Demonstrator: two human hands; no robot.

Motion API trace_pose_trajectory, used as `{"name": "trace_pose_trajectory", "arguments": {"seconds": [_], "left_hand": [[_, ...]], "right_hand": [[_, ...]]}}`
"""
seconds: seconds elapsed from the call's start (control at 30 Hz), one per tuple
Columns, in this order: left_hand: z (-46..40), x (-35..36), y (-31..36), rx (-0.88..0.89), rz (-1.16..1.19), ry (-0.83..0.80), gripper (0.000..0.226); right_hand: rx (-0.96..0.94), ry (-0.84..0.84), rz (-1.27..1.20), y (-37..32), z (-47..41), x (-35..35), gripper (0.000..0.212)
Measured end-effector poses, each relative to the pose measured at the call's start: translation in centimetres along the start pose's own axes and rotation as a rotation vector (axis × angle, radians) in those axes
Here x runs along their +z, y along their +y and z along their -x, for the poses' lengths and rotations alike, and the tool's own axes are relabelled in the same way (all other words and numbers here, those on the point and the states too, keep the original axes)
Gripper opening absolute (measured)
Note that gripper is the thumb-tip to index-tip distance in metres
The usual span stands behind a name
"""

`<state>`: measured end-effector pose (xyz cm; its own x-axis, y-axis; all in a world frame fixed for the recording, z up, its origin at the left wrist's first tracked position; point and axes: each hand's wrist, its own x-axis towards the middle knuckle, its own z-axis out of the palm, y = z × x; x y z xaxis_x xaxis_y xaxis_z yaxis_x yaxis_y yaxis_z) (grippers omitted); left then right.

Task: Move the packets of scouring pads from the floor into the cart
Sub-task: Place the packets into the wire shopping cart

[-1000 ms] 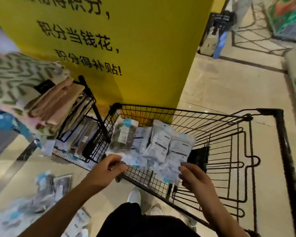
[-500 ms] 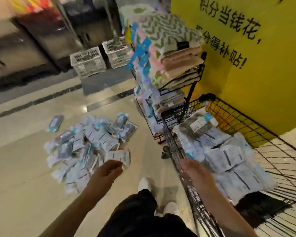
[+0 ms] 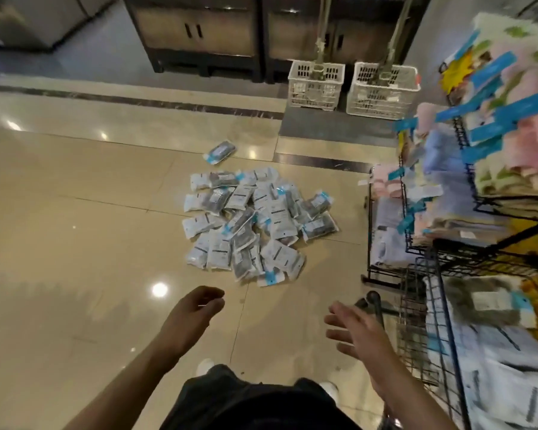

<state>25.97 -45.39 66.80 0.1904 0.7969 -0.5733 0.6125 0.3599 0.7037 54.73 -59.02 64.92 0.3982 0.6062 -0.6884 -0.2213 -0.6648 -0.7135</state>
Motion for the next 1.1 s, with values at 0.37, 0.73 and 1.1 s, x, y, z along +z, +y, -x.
{"name": "trace_pose_trajectory", "arguments": {"seconds": [0.37, 0.73, 1.1], "left_hand": [[-3.7, -17.5, -10.8, -0.074, 0.12, 0.078, 0.02], [-11.6, -27.9, -15.1, -0.236, 0.177, 0.114, 0.017], [-25.5, -37.3, -10.6, -0.4, 0.26, 0.109, 0.018]], "right_hand": [[0.017, -0.02, 0.145, -3.5, -2.9, 19.0, 0.028], [0.092, -0.048, 0.299, -8.9, -8.5, 29.9, 0.023], [0.153, -0.221, 0.406, -18.6, -23.6, 44.1, 0.019]]}}
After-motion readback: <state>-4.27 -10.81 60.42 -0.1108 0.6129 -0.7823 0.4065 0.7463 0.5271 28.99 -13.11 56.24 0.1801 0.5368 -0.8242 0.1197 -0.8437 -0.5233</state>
